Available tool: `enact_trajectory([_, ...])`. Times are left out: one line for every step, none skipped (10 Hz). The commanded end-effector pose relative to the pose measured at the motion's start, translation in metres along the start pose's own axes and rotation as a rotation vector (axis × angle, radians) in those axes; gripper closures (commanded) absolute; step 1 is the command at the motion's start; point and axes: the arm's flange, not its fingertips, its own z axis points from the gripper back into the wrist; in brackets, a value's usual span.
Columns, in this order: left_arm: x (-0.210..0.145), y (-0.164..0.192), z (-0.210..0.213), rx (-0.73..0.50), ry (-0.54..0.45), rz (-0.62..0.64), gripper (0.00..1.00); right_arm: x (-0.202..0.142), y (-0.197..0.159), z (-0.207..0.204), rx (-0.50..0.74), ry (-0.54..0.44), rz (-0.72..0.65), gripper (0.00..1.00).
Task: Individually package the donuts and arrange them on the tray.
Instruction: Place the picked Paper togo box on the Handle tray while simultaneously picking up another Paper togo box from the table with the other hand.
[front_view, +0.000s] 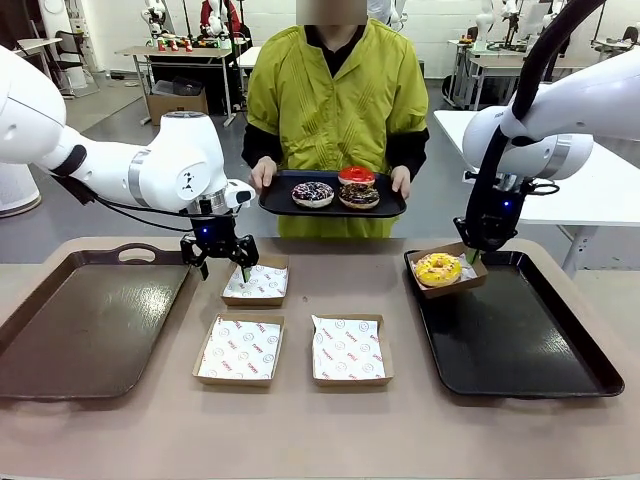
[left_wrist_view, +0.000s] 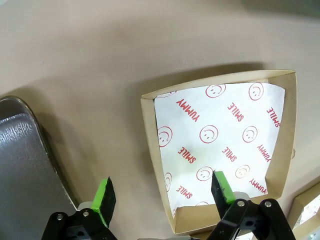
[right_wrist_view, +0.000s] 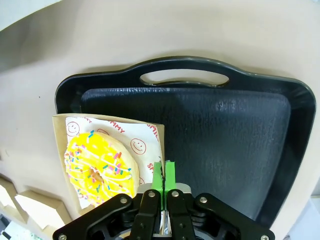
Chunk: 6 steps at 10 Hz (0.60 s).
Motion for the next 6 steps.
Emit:
enact_trajectory([0.0032, 0.0018, 0.0023, -0.023, 0.016, -0.014, 0.00, 0.0048, 0.0022, 0.0023, 0.033, 0.011, -0.025, 0.99])
enact_trajectory([0.0030, 0.0020, 0.0025, -0.024, 0.017, -0.013, 0.00, 0.0043, 0.0024, 0.0018, 0.035, 0.012, -0.023, 0.99])
enact_trajectory([0.0031, 0.0024, 0.0027, -0.027, 0.022, -0.013, 0.00, 0.0043, 0.0023, 0.0011, 0.037, 0.011, -0.022, 0.99])
enact_trajectory([0.0035, 0.0026, 0.0026, -0.026, 0.030, -0.015, 0.00, 0.0040, 0.0021, 0.0006, 0.042, 0.011, -0.016, 0.99])
enact_trajectory([0.0034, 0.0028, 0.0027, -0.027, 0.018, -0.017, 0.50, 0.0036, 0.0015, -0.0003, 0.047, 0.020, -0.001, 0.55])
enact_trajectory([0.0038, 0.0032, 0.0028, -0.026, 0.026, -0.019, 0.60, 0.0039, 0.0006, -0.0011, 0.051, 0.023, 0.000, 0.39])
